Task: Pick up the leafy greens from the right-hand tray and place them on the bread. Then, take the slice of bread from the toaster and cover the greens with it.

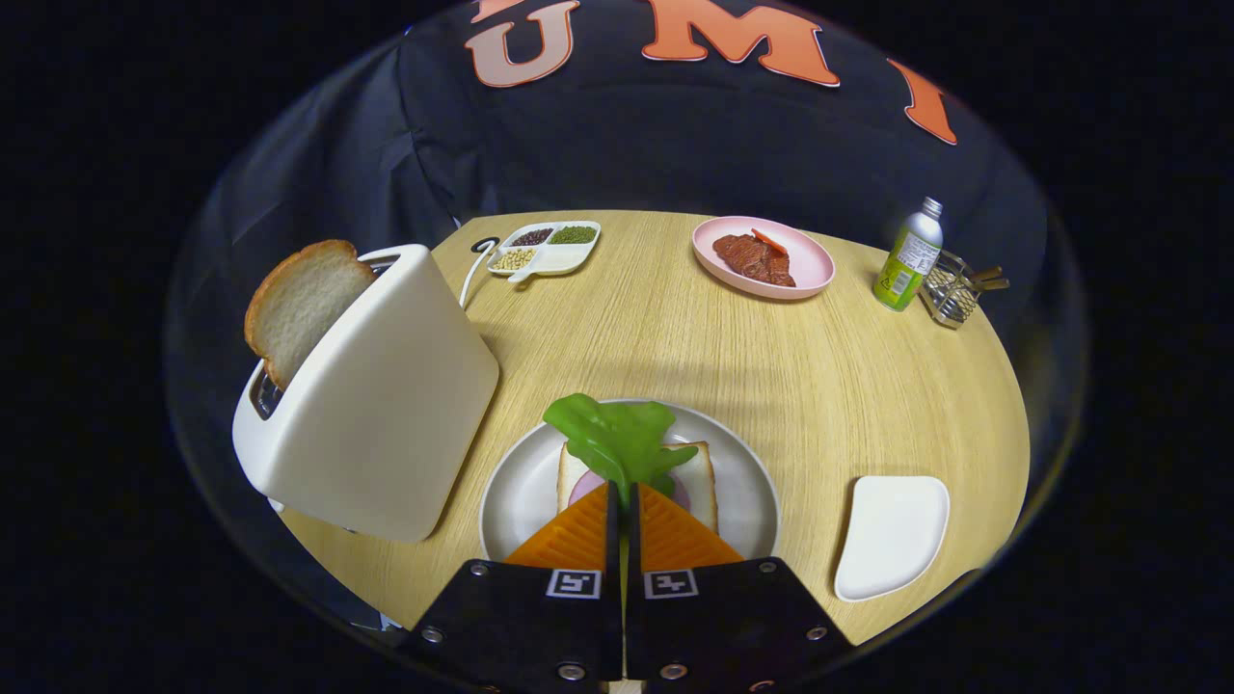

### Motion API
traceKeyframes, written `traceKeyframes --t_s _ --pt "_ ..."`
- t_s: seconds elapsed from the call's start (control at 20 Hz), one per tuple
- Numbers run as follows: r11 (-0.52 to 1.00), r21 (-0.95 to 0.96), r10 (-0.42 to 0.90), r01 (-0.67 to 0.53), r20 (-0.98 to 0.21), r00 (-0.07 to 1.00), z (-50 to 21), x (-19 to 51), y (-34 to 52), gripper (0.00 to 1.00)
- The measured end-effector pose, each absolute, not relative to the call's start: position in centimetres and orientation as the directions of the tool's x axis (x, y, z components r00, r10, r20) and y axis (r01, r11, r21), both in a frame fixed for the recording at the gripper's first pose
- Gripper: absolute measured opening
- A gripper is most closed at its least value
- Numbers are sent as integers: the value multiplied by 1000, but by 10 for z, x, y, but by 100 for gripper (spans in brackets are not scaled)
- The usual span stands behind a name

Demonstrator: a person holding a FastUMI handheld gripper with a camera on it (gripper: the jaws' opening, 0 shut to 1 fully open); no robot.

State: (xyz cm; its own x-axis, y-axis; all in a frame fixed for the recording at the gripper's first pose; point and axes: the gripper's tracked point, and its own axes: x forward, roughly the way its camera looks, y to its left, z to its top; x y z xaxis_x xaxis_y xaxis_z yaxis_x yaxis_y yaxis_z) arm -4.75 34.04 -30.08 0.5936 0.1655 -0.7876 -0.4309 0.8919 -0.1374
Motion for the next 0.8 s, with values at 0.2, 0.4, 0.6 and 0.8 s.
traceKeyframes --t_s 0.2,0.4,0.6,0.8 --pt "897 -156 137 -413 -792 595 -311 -46 338 3" --pt "897 -196 94 -397 -792 603 -315 -45 327 18" --pt "906 -195 83 -375 -787 611 -312 -45 321 56" --pt "921 -193 65 -338 -779 623 -303 -43 315 87"
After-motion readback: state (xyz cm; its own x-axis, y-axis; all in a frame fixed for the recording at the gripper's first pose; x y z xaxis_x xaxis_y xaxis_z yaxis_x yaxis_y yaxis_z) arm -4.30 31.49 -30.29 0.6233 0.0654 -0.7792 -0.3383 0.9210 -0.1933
